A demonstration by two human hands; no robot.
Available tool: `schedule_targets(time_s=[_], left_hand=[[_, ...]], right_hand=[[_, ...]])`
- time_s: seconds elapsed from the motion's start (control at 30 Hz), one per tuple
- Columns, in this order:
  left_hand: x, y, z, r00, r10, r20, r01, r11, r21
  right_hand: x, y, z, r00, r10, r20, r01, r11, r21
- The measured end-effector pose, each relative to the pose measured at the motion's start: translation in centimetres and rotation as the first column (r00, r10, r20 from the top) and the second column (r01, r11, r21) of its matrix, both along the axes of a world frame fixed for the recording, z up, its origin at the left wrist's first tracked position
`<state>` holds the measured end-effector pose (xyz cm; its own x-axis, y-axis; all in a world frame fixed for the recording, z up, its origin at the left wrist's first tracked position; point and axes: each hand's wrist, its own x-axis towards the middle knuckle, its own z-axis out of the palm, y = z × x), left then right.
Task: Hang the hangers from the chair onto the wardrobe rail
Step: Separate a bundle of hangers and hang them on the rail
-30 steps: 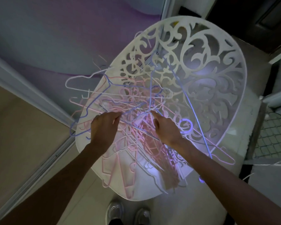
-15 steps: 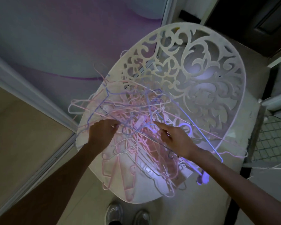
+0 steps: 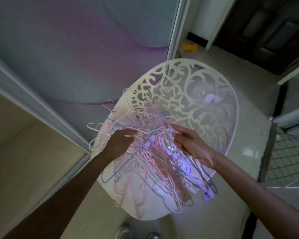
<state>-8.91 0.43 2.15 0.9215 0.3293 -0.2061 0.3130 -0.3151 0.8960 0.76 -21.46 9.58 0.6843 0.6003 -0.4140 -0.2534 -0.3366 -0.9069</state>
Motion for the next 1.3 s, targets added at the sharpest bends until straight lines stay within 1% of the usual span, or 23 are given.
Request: schedule_targets(time_s=[0.07, 0.13, 0.17, 0.23, 0.3, 0.33, 0.4, 0.43, 0.5, 0.53, 0.57, 0.67, 0.73, 0.8, 0.87, 0.9, 0.97, 1.03, 1.1, 1.13, 1.2, 1.23, 1.3], left_hand=[[0.1, -0.6, 3.5, 0.999, -0.038, -0.026, 0.034, 0.992, -0.122], [0.0, -1.9, 7.0, 0.974, -0.198, -0.113, 0.176, 0.968, -0.180], [-0.1, -2.9, 8.9, 0.934, -0.321, -0.154, 0.285, 0.934, -0.216], [-0.8, -5.1, 11.7, 0.809, -0.540, -0.232, 0.453, 0.824, -0.339], [-1.4, -7.0, 12.4, 0.718, -0.638, -0.278, 0.491, 0.748, -0.446], [-1.6, -7.8, 12.4, 0.718, -0.633, -0.290, 0.484, 0.753, -0.446], [-1.8, -8.9, 11.1, 0.794, -0.524, -0.308, 0.408, 0.835, -0.369], [-2.1, -9.2, 10.6, 0.848, -0.435, -0.302, 0.349, 0.888, -0.298], [-2.5, -9.3, 9.8, 0.906, -0.319, -0.279, 0.317, 0.947, -0.054], [-2.9, -9.1, 9.7, 0.918, -0.302, -0.258, 0.328, 0.943, 0.061], [-3.3, -9.0, 9.8, 0.927, -0.298, -0.229, 0.331, 0.936, 0.123], [-4.5, -8.3, 10.7, 0.960, -0.255, -0.115, 0.269, 0.954, 0.129], [-5.2, -7.5, 10.9, 0.994, -0.105, -0.027, 0.108, 0.986, 0.131], [-5.6, -6.4, 11.6, 0.987, 0.159, 0.041, -0.155, 0.985, -0.071], [-5.9, -4.9, 12.1, 0.938, 0.345, -0.048, -0.344, 0.896, -0.281], [-6.1, -4.2, 12.4, 0.928, 0.352, -0.121, -0.370, 0.848, -0.379], [-6.5, -3.5, 13.0, 0.939, 0.251, -0.233, -0.340, 0.766, -0.545], [-6.8, -3.0, 12.7, 0.941, 0.198, -0.274, -0.329, 0.722, -0.609], [-7.0, -2.2, 12.1, 0.937, 0.200, -0.285, -0.342, 0.678, -0.651], [-7.0, -1.8, 11.7, 0.937, 0.193, -0.291, -0.343, 0.658, -0.671], [-7.2, -1.4, 11.0, 0.930, 0.183, -0.319, -0.356, 0.670, -0.652], [-7.2, -1.2, 10.3, 0.912, 0.229, -0.341, -0.402, 0.671, -0.623], [-7.4, -0.4, 9.1, 0.807, 0.432, -0.403, -0.590, 0.581, -0.560]], right_hand=[[0.8, -0.3, 2.3, 0.987, 0.021, -0.157, -0.012, 0.998, 0.059], [1.4, -0.2, 3.7, 0.954, 0.039, -0.296, 0.009, 0.988, 0.157], [1.5, 0.0, 4.2, 0.938, 0.019, -0.346, 0.052, 0.979, 0.195], [1.2, 1.2, 4.4, 0.903, -0.063, -0.424, 0.167, 0.962, 0.214], [0.6, 2.6, 3.8, 0.842, -0.138, -0.521, 0.291, 0.930, 0.223], [0.1, 3.2, 3.6, 0.812, -0.165, -0.560, 0.339, 0.914, 0.222], [-0.6, 3.8, 3.4, 0.782, -0.216, -0.584, 0.394, 0.898, 0.195], [-1.0, 4.0, 3.4, 0.777, -0.226, -0.587, 0.403, 0.896, 0.188], [-1.7, 4.5, 3.5, 0.782, -0.213, -0.586, 0.391, 0.900, 0.195], [-2.0, 4.7, 3.7, 0.805, -0.199, -0.560, 0.362, 0.911, 0.196], [-2.3, 4.7, 3.9, 0.840, -0.182, -0.510, 0.316, 0.930, 0.188], [-2.7, 4.2, 4.2, 0.925, -0.151, -0.350, 0.196, 0.976, 0.095], [-3.0, 3.8, 4.2, 0.939, -0.136, -0.315, 0.160, 0.986, 0.050], [-3.3, 3.4, 4.1, 0.937, -0.143, -0.318, 0.173, 0.983, 0.068], [-4.0, 3.6, 4.3, 0.940, -0.135, -0.313, 0.170, 0.982, 0.086], [-4.6, 4.0, 4.6, 0.949, -0.110, -0.296, 0.139, 0.987, 0.079], [-6.3, 5.3, 4.9, 0.968, -0.032, -0.249, 0.044, 0.998, 0.040], [-8.2, 6.8, 4.6, 0.981, 0.070, -0.180, -0.074, 0.997, -0.016], [-9.5, 8.0, 3.5, 0.982, 0.191, 0.018, -0.187, 0.974, -0.124], [-9.9, 8.4, 2.8, 0.945, 0.280, 0.169, -0.243, 0.947, -0.210], [-10.5, 8.7, 1.6, 0.755, 0.495, 0.431, -0.318, 0.850, -0.420], [-10.8, 9.1, 0.9, 0.678, 0.550, 0.488, -0.329, 0.820, -0.468], [-11.5, 9.9, -0.3, 0.631, 0.571, 0.524, -0.370, 0.816, -0.444]])
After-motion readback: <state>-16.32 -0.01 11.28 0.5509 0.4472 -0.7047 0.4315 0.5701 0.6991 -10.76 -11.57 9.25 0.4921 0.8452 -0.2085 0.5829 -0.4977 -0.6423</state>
